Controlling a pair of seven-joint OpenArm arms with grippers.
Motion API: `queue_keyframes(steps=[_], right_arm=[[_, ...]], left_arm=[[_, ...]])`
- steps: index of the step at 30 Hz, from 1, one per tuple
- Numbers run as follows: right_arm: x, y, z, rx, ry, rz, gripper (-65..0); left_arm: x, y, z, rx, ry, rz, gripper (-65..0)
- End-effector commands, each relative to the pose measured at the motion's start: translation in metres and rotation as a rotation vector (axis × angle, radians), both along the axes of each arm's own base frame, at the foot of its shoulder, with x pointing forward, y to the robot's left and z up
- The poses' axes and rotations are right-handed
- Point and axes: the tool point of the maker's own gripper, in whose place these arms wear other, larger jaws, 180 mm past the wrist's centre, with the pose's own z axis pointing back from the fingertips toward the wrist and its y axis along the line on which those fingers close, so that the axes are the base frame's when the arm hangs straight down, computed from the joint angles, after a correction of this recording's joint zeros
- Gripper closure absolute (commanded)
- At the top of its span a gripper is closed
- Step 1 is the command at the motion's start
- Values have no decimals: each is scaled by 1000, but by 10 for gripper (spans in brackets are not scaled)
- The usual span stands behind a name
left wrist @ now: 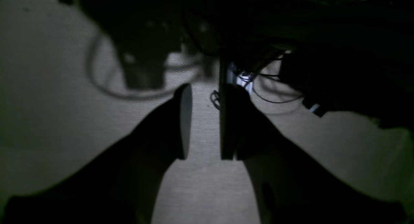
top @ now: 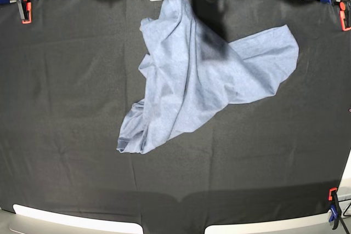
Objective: Layout the t-shirt on the table in an organized manner, then fold the t-shirt properly
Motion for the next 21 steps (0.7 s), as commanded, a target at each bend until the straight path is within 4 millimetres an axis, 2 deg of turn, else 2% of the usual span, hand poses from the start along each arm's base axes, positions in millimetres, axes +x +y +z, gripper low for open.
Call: queue_keyframes(steps=[1, 6, 11, 16, 21], right_arm=[[-10, -4, 6, 1, 5, 4, -60], [-23, -17, 32, 28, -2, -61, -60], [-22, -26, 66, 37, -46, 5, -60], [-17, -23, 109, 72, -111, 100, -60], [-10, -3, 154, 138, -177, 173, -60]], left_arm=[[-7, 7, 6, -3, 1, 10, -137], [-9, 41, 31, 15, -14, 46, -137], [0, 67, 65, 48, -73, -28, -138], [8, 71, 100, 54, -111, -124, -137], [25, 64, 128, 46, -162, -200, -137]])
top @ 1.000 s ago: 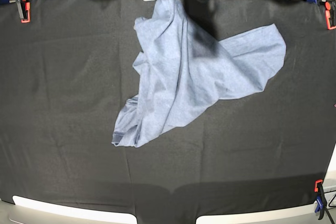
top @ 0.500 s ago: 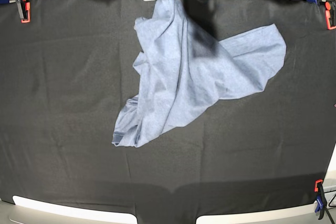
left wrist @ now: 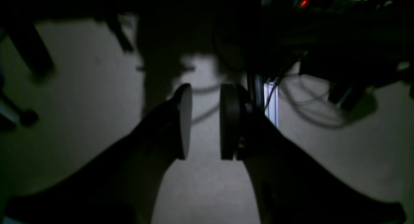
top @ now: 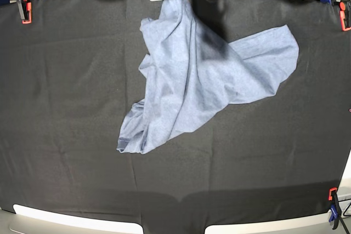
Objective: Layout the t-shirt on the table in an organized manner, then fold the t-shirt properly
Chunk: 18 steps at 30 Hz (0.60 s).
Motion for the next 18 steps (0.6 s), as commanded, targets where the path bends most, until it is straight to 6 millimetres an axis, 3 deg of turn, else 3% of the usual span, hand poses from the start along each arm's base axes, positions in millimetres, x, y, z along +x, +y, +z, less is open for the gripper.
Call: queue_keyframes(steps=[1, 7, 13, 18], right_arm=[[2, 7, 13, 32, -21, 9, -60], [45, 33, 61, 104, -165, 36, -60], [99, 45, 104, 136, -345, 49, -60], [140, 53, 127, 160, -476, 54, -60]], left_arm=[[1, 0, 8, -3, -9, -16, -138], [46, -6, 38, 14, -143, -84, -138], [92, 11, 80, 74, -296, -84, -138], [118, 13, 107, 105, -379, -101, -138]])
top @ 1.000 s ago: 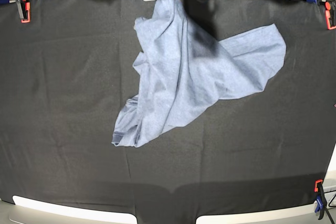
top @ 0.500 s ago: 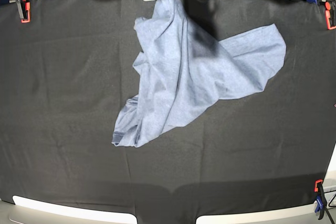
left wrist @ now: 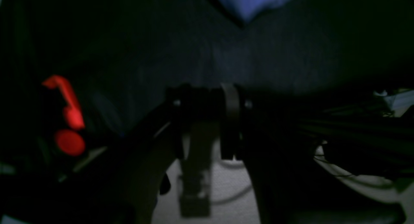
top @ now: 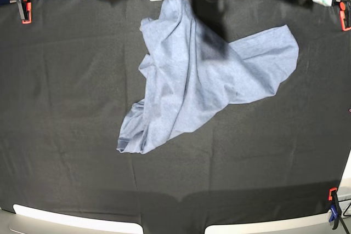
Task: Layout the t-shirt on the table in an organized manner, then fold the t-shirt properly
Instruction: 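Lower both grippers toward the shirt and grasp its edges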
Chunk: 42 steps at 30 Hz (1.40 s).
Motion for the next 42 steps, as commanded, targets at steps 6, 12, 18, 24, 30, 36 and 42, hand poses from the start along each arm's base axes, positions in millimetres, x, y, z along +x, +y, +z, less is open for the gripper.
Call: queue_keyframes(steps=[6, 12, 18, 24, 30, 36, 42], right_arm=[[45, 7, 13, 40, -83, -46, -149], [73, 4, 13, 0, -102, -47, -268], [92, 2, 17, -22, -129, -43, -268], [94, 5, -9, -27, -75, -31, -268], [83, 35, -47, -32, 23, 62, -267], [79, 55, -48, -47, 9, 124, -265], [82, 54, -48, -52, 1, 122, -265]], left_arm=[[29, 1, 11, 72, -43, -41, -138], [56, 2, 21, 79, -113, -39, -138], [69, 2, 26, 80, -147, -38, -138], [73, 2, 28, 80, -159, -37, -138], [73, 0, 28, 46, -160, -22, -138], [73, -16, 26, -101, -139, -4, -138], [81, -45, 18, -282, -96, 39, -138]])
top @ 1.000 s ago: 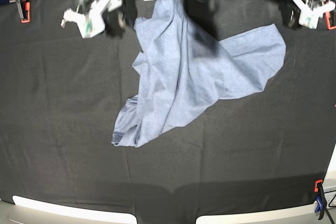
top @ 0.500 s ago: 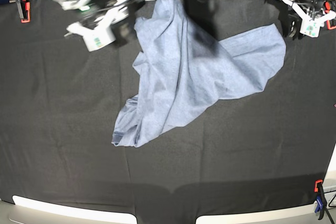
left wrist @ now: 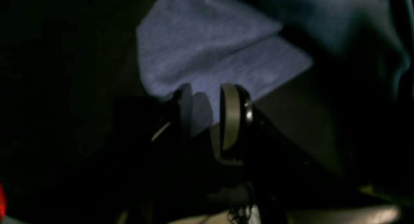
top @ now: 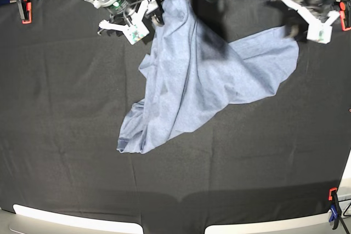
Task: Layout the t-shirt on the table in an organized manner, then fold the t-shirt properly
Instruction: 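Lower both grippers toward the shirt and grasp its edges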
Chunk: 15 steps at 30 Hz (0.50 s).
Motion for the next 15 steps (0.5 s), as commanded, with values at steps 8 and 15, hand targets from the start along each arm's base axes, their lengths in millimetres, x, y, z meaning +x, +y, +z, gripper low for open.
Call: queue_keyframes(steps=[8, 15], right_arm=[[4, 2, 8, 16, -29, 5, -265], [4, 2, 8, 16, -30, 5, -265]], left_arm=[[5, 6, -28, -20, 67, 61, -138], [3, 29, -36, 72, 85, 149, -138]])
